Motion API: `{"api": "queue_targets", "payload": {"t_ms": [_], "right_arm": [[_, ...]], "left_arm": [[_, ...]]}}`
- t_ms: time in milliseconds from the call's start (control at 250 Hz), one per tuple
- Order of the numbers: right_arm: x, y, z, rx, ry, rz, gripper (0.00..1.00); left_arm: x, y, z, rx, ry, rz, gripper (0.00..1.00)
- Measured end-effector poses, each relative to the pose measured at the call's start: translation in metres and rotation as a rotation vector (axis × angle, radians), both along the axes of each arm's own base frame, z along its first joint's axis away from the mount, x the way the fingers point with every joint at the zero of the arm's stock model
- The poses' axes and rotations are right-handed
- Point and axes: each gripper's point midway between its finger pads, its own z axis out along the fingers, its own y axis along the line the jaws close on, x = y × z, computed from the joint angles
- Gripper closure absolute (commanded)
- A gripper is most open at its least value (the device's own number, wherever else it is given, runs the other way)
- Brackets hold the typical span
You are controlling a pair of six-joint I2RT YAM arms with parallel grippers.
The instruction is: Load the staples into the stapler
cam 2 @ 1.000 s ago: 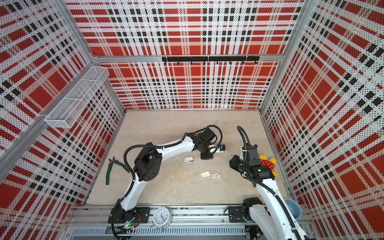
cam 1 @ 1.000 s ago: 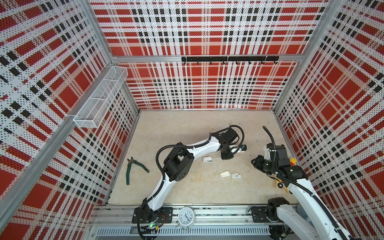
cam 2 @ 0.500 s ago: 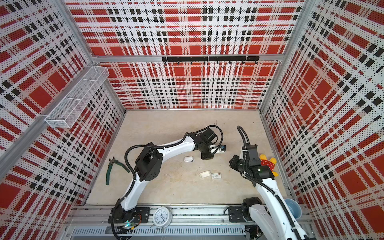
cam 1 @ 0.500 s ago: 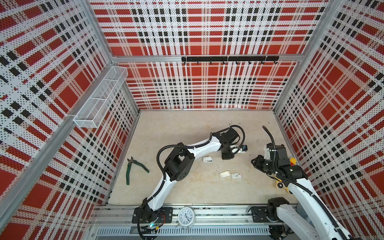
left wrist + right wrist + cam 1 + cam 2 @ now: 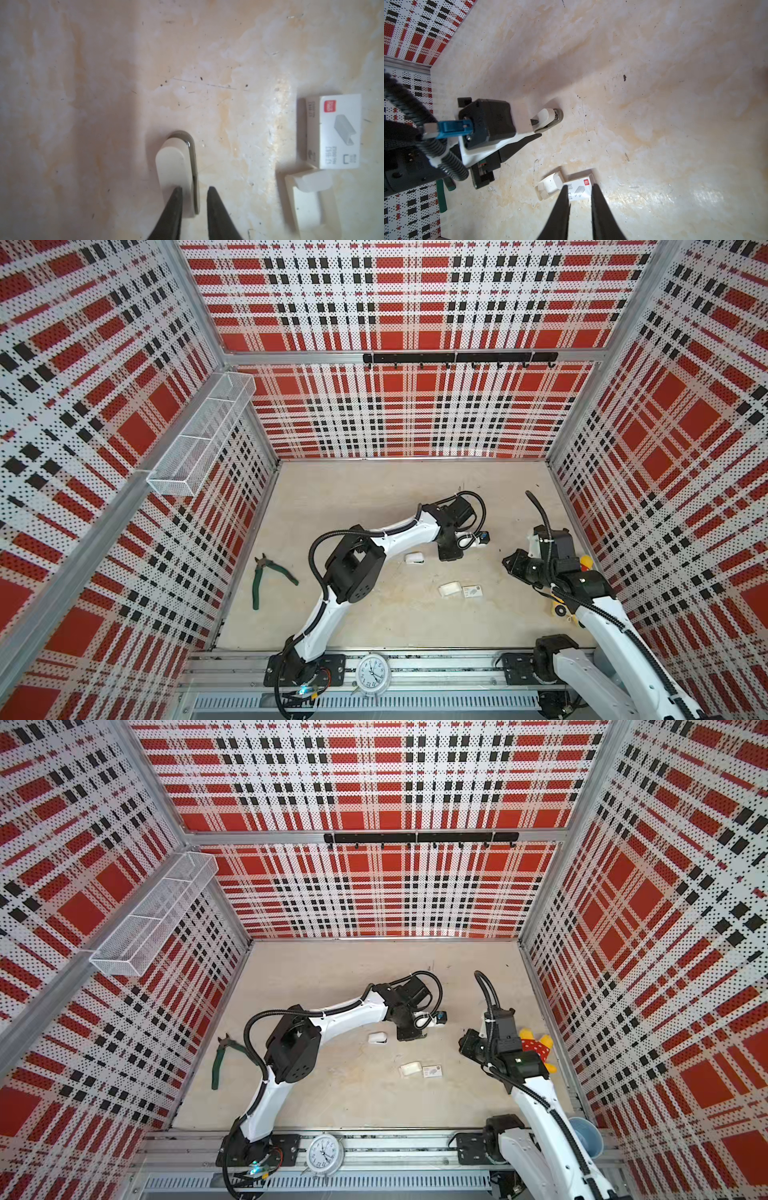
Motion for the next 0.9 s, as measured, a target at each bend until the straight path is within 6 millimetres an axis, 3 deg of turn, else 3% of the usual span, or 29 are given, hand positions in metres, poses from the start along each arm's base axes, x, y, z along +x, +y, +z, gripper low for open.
{"api": "queue_targets", "payload": {"t_ms": [320,448,580,716,900], "right_arm": [[0.001,0.0,0.001,-0.001,-0.004,-0.002,0.78],[0.005,0.001,0.004,0.005,-0.026,0.002,0.77],[0.013,0.004,0.007,0.01,-0.054,0.014,0.72],[0.027,0.009,0.005,0.005,-0.088,0.056,0.58],[0.05,0.015,0.006,-0.019,-0.163,0.106,0.39]], "left_arm": [[-0.001,0.009,0.003,0.018,0.014,0.026,0.72],[0.001,0.01,0.018,-0.003,-0.003,0.03,0.7],[0.005,0.01,0.049,-0.052,-0.042,0.039,0.67],[0.012,0.018,0.091,-0.12,-0.086,0.073,0.53],[0.031,0.056,0.144,-0.216,-0.122,0.2,0.27]]}}
